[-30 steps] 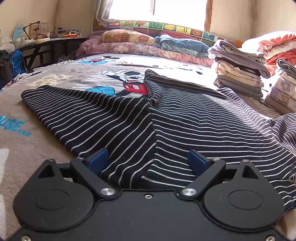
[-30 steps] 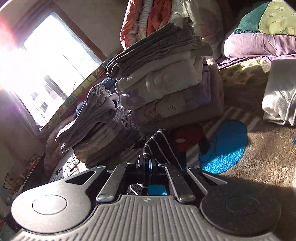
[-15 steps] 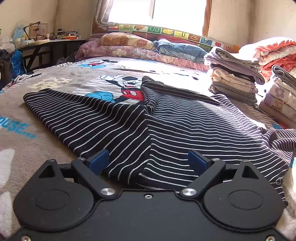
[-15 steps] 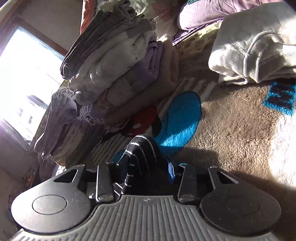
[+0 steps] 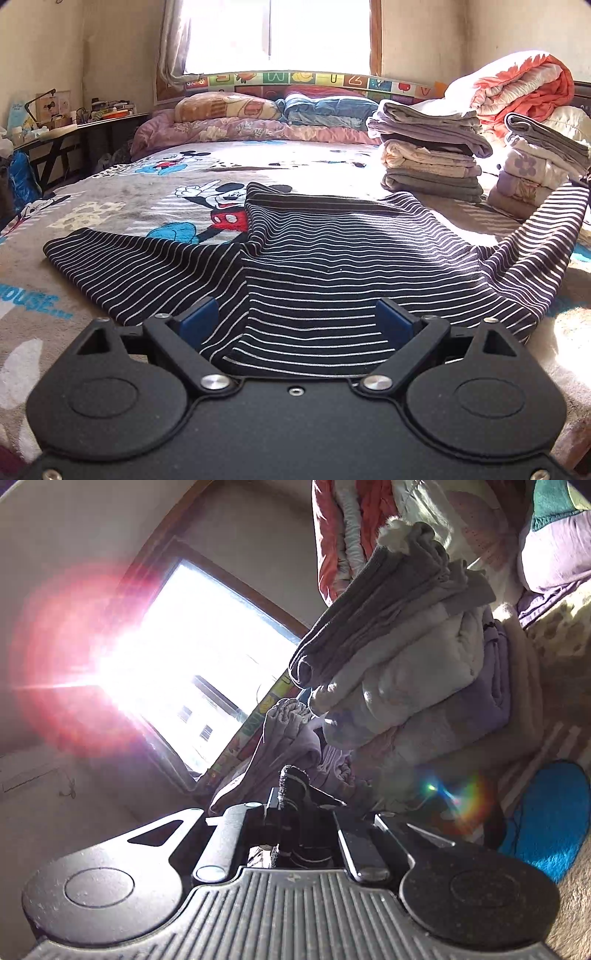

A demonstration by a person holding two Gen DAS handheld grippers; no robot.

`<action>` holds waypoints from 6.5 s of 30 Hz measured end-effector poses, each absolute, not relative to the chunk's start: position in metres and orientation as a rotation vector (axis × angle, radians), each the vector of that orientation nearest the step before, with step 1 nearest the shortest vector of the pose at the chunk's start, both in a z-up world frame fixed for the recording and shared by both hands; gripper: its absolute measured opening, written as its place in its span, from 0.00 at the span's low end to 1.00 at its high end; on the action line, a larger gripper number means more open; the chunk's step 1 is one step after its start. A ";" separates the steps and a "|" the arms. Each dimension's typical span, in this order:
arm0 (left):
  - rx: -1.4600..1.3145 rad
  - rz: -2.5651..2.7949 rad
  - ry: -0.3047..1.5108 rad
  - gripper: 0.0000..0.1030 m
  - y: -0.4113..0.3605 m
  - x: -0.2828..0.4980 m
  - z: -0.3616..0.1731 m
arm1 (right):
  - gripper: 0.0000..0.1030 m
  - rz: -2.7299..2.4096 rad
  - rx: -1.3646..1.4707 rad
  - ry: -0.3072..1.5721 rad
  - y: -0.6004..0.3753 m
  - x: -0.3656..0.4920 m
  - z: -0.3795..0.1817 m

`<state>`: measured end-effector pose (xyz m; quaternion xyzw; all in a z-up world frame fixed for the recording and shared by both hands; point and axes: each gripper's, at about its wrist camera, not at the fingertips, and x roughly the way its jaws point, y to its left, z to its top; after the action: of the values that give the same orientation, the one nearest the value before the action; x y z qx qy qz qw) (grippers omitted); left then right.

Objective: Fold clothes

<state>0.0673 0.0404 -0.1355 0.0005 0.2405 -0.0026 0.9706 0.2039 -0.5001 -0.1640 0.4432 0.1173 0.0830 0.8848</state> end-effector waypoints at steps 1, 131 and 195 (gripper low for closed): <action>0.002 -0.011 0.494 0.90 0.038 0.068 -0.137 | 0.25 0.099 0.936 0.320 -0.505 0.209 -0.174; -0.072 -0.496 0.625 0.47 0.025 0.118 -0.172 | 0.07 0.639 -0.525 0.900 -0.328 0.287 -0.122; -0.047 -0.485 0.594 0.49 0.023 0.110 -0.175 | 0.33 0.296 -0.110 0.738 -0.256 0.209 -0.152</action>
<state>0.1098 0.0226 -0.1750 -0.0231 0.2899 -0.2368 0.9270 0.2092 -0.2561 -0.1516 -0.0537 0.3592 0.1442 0.9205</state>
